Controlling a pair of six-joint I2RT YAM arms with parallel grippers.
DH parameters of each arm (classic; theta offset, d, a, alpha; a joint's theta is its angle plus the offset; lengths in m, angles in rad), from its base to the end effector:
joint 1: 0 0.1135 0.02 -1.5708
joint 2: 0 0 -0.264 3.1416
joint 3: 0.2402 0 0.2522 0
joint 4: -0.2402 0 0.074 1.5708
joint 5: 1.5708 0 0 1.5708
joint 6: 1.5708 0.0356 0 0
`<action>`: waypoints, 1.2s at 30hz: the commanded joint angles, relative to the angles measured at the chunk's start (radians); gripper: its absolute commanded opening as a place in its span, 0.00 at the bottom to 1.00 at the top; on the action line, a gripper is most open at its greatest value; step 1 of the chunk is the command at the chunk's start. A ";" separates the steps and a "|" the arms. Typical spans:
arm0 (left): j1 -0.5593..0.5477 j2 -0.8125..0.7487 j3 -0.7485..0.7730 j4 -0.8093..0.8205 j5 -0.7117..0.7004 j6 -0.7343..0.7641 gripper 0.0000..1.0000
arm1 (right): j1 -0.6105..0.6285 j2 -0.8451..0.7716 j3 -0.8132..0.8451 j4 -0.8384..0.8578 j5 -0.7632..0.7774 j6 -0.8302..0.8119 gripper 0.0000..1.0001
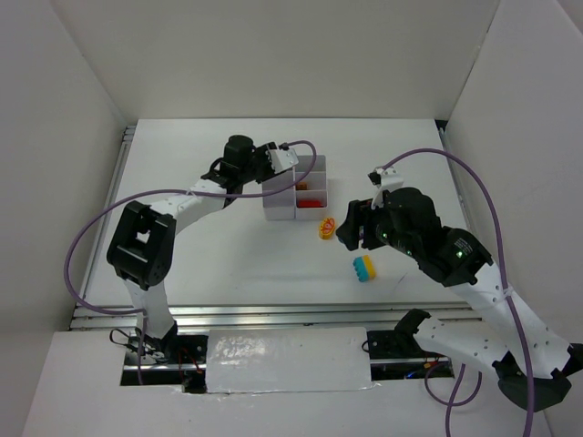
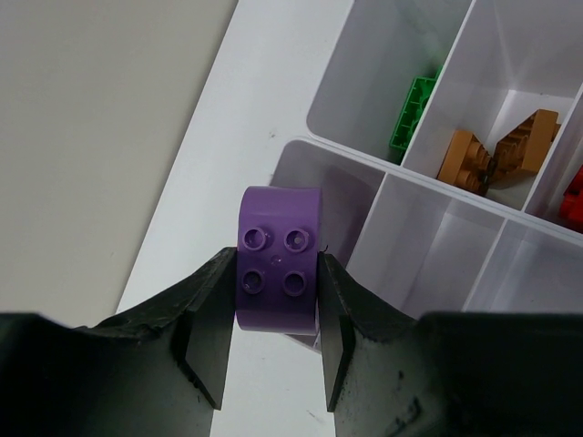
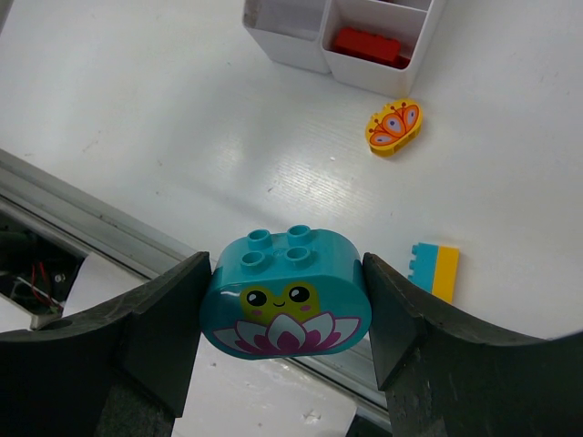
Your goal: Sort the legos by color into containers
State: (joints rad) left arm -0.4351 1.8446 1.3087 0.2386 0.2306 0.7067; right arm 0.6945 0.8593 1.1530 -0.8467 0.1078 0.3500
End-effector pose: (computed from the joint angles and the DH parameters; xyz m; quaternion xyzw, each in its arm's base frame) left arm 0.3924 -0.1914 0.2623 0.4892 0.6351 -0.0117 0.5977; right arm 0.1237 0.0981 0.3843 -0.1236 0.8636 0.2019 0.4451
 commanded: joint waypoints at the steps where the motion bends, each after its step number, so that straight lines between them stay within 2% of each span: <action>1: -0.002 0.002 0.003 0.044 0.027 0.002 0.48 | -0.009 -0.016 -0.001 0.021 -0.011 -0.011 0.03; 4: -0.002 0.004 0.000 0.045 0.032 -0.004 0.50 | -0.013 -0.011 0.001 0.026 -0.011 -0.014 0.03; 5: -0.002 0.004 0.003 0.047 0.033 -0.004 0.61 | -0.012 -0.011 0.001 0.029 -0.011 -0.014 0.03; 6: -0.002 0.004 0.004 0.042 0.033 -0.004 0.94 | -0.012 -0.008 0.001 0.029 -0.011 -0.017 0.03; 7: -0.001 0.005 0.009 0.035 0.036 -0.001 1.00 | -0.015 -0.009 0.001 0.032 -0.013 -0.019 0.03; 12: 0.009 0.002 0.038 0.001 0.068 -0.013 0.94 | -0.021 -0.003 0.001 0.038 -0.023 -0.023 0.03; 17: 0.007 -0.031 0.063 -0.009 0.058 -0.071 0.92 | -0.027 0.003 -0.007 0.057 -0.028 -0.022 0.03; 18: 0.007 -0.039 0.067 -0.001 0.033 -0.125 0.93 | -0.029 0.007 -0.009 0.060 -0.034 -0.019 0.03; 19: 0.009 -0.060 0.083 -0.005 0.023 -0.150 0.99 | -0.029 0.012 -0.012 0.070 -0.042 -0.014 0.03; 22: 0.010 -0.109 0.128 -0.053 -0.042 -0.266 0.99 | -0.044 0.027 -0.012 0.103 -0.089 0.004 0.03; 26: 0.024 -0.188 0.210 -0.180 -0.204 -0.511 1.00 | -0.082 0.047 -0.013 0.164 -0.177 0.036 0.03; 27: 0.041 -0.221 0.242 -0.217 -0.227 -0.627 0.99 | -0.108 0.058 -0.013 0.190 -0.224 0.053 0.03; 28: 0.056 -0.240 0.256 -0.257 -0.221 -0.679 0.99 | -0.122 0.063 -0.015 0.204 -0.249 0.064 0.03; 29: 0.079 -0.255 0.271 -0.353 -0.170 -0.796 1.00 | -0.139 0.070 -0.013 0.216 -0.272 0.078 0.03; 30: 0.132 -0.284 0.283 -0.389 -0.089 -0.852 0.99 | -0.154 0.087 -0.010 0.230 -0.295 0.108 0.02; 31: 0.159 -0.298 0.294 -0.412 0.090 -0.915 0.99 | -0.174 0.095 -0.009 0.260 -0.328 0.128 0.01; 32: 0.186 -0.312 0.288 -0.415 0.201 -1.031 0.99 | -0.179 0.104 -0.006 0.277 -0.344 0.142 0.01; 34: 0.233 -0.367 0.204 -0.345 0.400 -1.142 1.00 | -0.187 0.122 -0.001 0.337 -0.368 0.184 0.01; 35: 0.234 -0.389 0.167 -0.241 0.541 -1.238 0.99 | -0.190 0.129 0.001 0.354 -0.394 0.208 0.01; 36: 0.225 -0.434 0.071 -0.152 0.612 -1.292 1.00 | -0.193 0.139 0.001 0.403 -0.414 0.214 0.01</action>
State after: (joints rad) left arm -0.1974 1.4673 1.5105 -0.0311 0.4496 -0.2649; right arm 0.5114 0.9852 1.1439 -0.6117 -0.2031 0.4904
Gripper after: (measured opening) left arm 0.994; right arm 0.712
